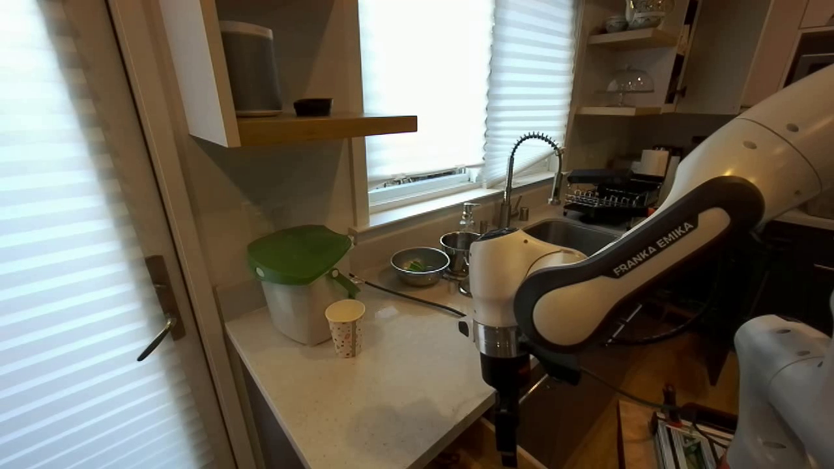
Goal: Remove a metallic measuring spoon from the drawer and place it on the counter top
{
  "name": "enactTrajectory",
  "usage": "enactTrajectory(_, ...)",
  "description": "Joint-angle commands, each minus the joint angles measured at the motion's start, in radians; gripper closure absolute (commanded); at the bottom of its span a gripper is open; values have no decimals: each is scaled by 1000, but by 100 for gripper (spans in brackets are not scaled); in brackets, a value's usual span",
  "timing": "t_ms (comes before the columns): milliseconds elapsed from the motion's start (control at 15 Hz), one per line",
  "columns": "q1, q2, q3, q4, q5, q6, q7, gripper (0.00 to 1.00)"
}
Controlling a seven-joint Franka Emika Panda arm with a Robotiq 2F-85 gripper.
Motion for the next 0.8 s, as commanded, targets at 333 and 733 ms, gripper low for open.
enactTrajectory(333,-5,188,8,71,205,15,89,0)
enactTrajectory(733,-17,358,23,164,146,14,160,0)
